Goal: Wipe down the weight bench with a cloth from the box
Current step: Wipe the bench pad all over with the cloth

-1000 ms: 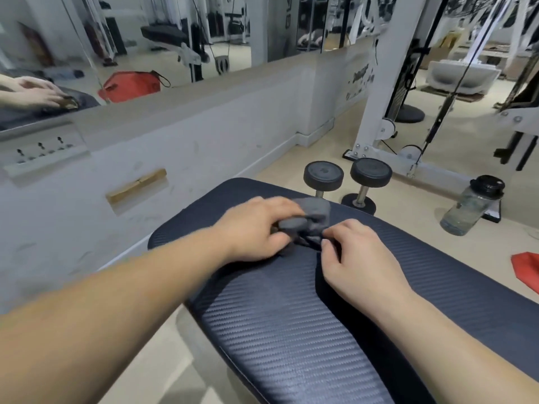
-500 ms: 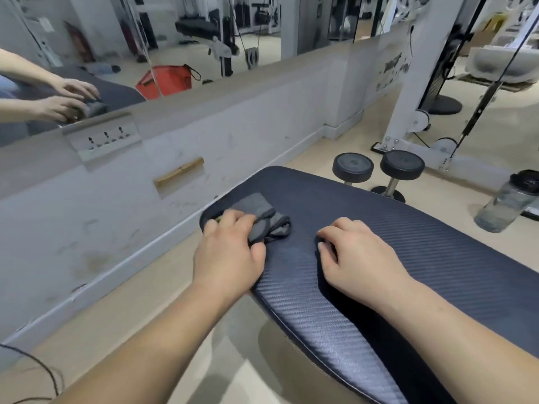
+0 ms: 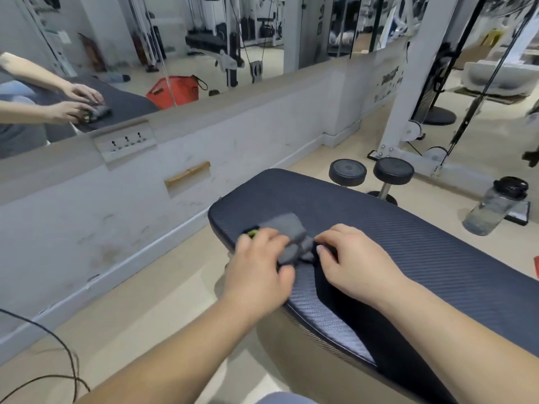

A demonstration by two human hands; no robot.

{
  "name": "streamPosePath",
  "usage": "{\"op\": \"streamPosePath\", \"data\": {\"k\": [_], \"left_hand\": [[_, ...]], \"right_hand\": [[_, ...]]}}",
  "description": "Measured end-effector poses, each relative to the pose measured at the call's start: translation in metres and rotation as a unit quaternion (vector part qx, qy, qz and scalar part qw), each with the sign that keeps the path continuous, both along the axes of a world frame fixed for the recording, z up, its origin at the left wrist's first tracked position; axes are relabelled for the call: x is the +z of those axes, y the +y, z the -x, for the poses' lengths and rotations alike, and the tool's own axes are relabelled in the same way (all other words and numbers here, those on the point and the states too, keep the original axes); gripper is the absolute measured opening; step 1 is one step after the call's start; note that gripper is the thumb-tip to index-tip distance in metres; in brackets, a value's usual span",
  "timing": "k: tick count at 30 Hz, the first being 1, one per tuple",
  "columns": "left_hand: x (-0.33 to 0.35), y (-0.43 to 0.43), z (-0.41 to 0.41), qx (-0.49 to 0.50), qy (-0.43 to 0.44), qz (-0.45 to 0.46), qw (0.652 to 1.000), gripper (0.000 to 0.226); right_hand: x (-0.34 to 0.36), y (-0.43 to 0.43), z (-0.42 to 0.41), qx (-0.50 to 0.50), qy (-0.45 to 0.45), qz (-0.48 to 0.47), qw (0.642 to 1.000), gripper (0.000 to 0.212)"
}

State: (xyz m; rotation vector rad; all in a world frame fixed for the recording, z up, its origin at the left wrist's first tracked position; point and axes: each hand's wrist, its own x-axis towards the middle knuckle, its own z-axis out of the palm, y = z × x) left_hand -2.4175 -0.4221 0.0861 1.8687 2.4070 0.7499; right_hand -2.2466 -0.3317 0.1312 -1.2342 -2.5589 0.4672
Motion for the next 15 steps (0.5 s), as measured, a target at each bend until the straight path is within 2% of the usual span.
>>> {"op": "streamPosePath", "data": {"k": [3, 5, 7, 9, 11, 13, 15], "left_hand": [[0.001, -0.034, 0.001, -0.180, 0.009, -0.011, 0.983, 0.050], [0.003, -0.035, 0.034, -0.227, 0.064, -0.009, 0.972, 0.051], [0.001, -0.023, 0.069, -0.146, 0.076, 0.020, 0.986, 0.052], [0.001, -0.006, 0.097, 0.013, 0.018, 0.048, 0.999, 0.052], [0.002, 0.014, 0.115, 0.139, -0.013, 0.082, 0.987, 0.050], [0.005, 0.031, 0.127, 0.176, -0.014, 0.108, 0.978, 0.048], [0.008, 0.051, 0.139, 0.169, -0.041, 0.116, 0.978, 0.046]], "right_hand": [[0.001, 0.002, 0.001, -0.004, 0.010, 0.000, 1.000, 0.017], [0.001, 0.003, 0.004, -0.003, 0.018, 0.007, 1.000, 0.017], [-0.001, 0.005, 0.008, 0.005, 0.018, 0.012, 1.000, 0.023], [-0.002, 0.008, 0.017, 0.015, 0.009, 0.014, 1.000, 0.029], [-0.003, 0.014, 0.031, 0.026, -0.008, 0.017, 0.999, 0.035], [-0.001, 0.025, 0.047, 0.036, -0.039, 0.018, 0.998, 0.039], [0.004, 0.044, 0.065, 0.043, -0.081, 0.007, 0.996, 0.043]]}}
